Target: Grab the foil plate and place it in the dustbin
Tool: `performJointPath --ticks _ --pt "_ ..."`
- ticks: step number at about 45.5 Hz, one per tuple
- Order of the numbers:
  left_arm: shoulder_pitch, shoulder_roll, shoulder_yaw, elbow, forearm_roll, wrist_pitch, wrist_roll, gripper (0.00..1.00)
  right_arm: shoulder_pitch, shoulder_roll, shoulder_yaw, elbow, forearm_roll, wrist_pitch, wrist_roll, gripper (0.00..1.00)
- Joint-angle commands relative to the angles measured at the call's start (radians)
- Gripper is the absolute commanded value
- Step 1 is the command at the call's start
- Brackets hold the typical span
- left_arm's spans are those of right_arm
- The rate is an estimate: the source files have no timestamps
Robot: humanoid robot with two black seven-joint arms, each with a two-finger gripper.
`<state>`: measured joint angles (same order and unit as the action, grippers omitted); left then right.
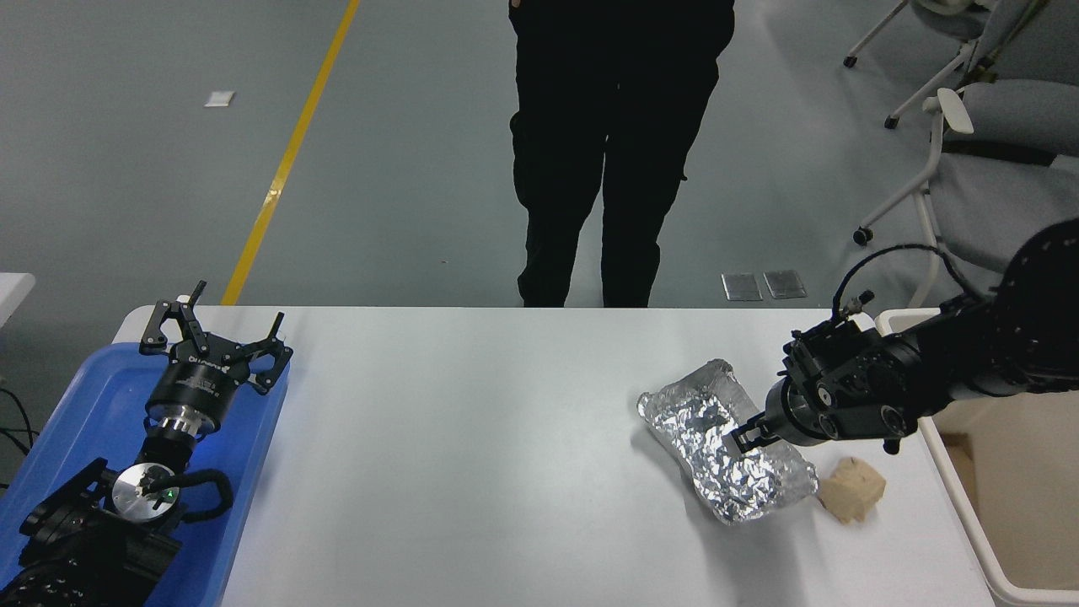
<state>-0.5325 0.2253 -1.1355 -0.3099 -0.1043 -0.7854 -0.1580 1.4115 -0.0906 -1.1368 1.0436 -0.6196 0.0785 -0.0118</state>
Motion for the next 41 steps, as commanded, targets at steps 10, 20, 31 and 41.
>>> performJointPath --ticks 10,20,31,41 --pt "-0.001 0.0 0.0 0.0 0.0 0.0 0.0 0.99 -0.186 0.071 -0.006 -0.266 -0.029 -0.062 0.001 0.75" --pt "-0.001 0.0 0.0 0.0 0.0 0.0 0.0 0.99 -0.154 0.062 -0.009 -0.266 -0.022 -0.071 0.003 0.76" --pt "-0.001 0.0 0.0 0.0 0.0 0.0 0.0 0.99 -0.088 0.034 -0.014 -0.204 -0.02 -0.071 0.006 0.76" --pt "-0.001 0.0 0.0 0.0 0.0 0.0 0.0 0.99 -0.129 0.026 -0.037 -0.246 -0.023 -0.071 0.004 0.76"
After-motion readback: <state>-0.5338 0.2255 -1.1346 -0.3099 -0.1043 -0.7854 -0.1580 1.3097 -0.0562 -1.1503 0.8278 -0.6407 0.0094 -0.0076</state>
